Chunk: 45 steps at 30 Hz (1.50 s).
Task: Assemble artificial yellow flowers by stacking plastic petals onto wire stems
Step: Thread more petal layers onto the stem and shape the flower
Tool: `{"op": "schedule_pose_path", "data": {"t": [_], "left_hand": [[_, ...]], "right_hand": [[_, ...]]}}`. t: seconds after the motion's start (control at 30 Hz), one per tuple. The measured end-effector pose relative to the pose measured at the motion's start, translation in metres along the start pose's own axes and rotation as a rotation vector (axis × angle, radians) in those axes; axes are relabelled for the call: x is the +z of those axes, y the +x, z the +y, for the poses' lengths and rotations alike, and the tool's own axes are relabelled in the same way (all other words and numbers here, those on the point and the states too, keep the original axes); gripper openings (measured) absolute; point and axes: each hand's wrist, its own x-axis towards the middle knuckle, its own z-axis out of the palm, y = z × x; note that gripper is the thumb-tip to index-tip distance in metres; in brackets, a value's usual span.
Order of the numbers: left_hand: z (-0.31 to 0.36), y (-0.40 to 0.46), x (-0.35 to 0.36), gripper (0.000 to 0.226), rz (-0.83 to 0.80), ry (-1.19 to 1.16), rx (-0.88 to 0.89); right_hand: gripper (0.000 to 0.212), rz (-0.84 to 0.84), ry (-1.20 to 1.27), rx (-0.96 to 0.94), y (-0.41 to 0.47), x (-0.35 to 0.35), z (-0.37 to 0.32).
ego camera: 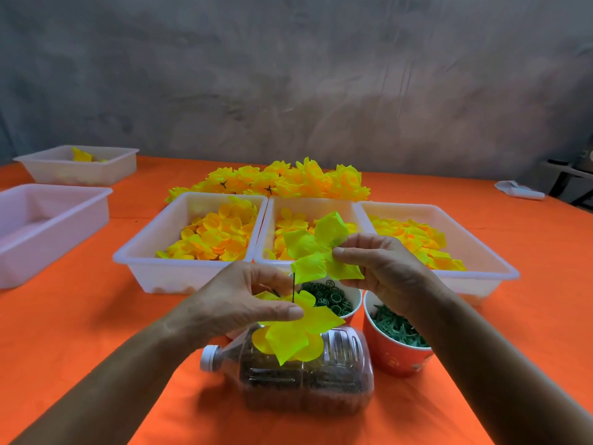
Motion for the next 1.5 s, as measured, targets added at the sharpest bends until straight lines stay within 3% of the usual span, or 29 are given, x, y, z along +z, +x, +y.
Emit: {"op": "schedule_pose_path", "data": {"t": [0.1, 0.23, 0.37, 0.63, 0.77, 0.93, 1.03, 1.13, 1.2, 1.33, 1.5], "left_hand": [[0.009, -0.001, -0.012, 0.042, 0.042, -0.110, 0.022], [0.024, 0.007, -0.024, 0.050, 0.240, -0.185, 0.062], [0.040, 0.012, -0.018, 0.046, 0.180, -0.342, 0.015], [0.052, 0.018, -0.011, 0.026, 0.161, -0.623, -0.076], [0.052, 0.020, -0.009, 0.027, 0.182, -0.612, -0.057], [0.055, 0.023, -0.007, 0.042, 0.122, -0.684, -0.091], [0.059, 0.020, -0.007, 0.034, 0.103, -0.690, -0.050], [0.057, 0.016, -0.007, 0.023, 0.198, -0.590, 0.160], [0.055, 0.012, -0.006, 0.012, 0.327, -0.383, 0.338], [0.051, 0.011, -0.002, 0.024, 0.592, 0.117, 0.610], [0.045, 0.007, 0.001, 0.010, 0.737, 0.479, 0.895]], "right_hand": [[0.003, -0.036, 0.021, -0.027, -0.002, 0.000, -0.005], [0.012, -0.088, 0.055, -0.081, -0.003, 0.004, -0.013], [0.042, -0.138, 0.016, -0.099, -0.006, 0.019, -0.021], [0.035, -0.138, 0.044, -0.078, -0.007, 0.027, -0.031], [0.056, -0.157, 0.030, -0.054, -0.006, 0.028, -0.032], [0.035, -0.216, 0.168, -0.021, -0.003, 0.030, -0.032], [0.032, -0.247, 0.239, -0.034, -0.002, 0.032, -0.033], [0.026, -0.189, 0.140, -0.256, -0.005, 0.033, -0.032], [0.016, -0.084, -0.014, -0.504, -0.007, 0.033, -0.032], [0.015, 0.195, -0.489, -0.955, -0.007, 0.031, -0.029], [0.016, 0.389, -0.877, -1.271, -0.011, 0.031, -0.024]]}}
